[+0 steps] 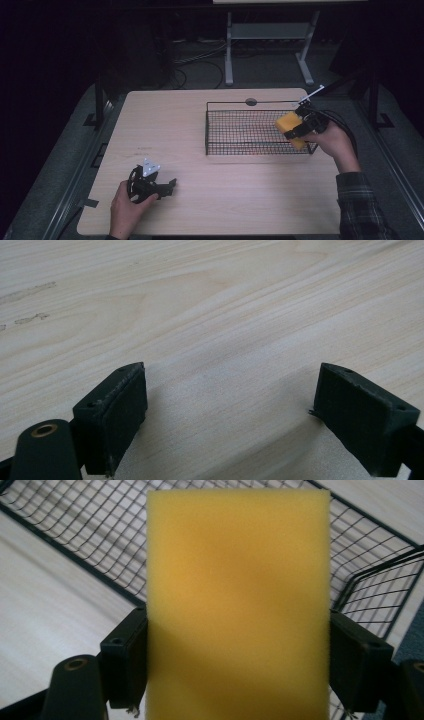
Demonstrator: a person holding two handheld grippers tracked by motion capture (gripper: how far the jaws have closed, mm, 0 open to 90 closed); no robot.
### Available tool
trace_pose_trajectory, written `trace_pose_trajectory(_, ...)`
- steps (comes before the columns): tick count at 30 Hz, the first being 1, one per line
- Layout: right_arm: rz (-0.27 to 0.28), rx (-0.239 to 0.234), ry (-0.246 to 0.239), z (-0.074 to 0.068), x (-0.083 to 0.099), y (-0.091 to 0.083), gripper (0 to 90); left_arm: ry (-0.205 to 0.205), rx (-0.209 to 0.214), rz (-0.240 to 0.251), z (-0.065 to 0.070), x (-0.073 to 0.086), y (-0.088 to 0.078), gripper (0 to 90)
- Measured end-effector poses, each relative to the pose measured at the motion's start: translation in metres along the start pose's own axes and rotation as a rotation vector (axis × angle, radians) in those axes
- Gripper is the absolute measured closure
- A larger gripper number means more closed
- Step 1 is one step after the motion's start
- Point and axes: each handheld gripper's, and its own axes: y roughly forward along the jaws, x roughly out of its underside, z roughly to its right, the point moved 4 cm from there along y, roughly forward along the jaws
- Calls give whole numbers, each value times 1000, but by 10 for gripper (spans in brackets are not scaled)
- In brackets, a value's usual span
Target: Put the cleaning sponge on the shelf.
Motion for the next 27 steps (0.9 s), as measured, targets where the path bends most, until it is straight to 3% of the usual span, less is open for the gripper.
trace_pose_trajectory(10,2,28,61,17,-12,12,229,0,0,0,0,0,0,131)
trace_pose_trajectory(27,-26,54,131,31,-23,38,229,0,0,0,0,0,0,131)
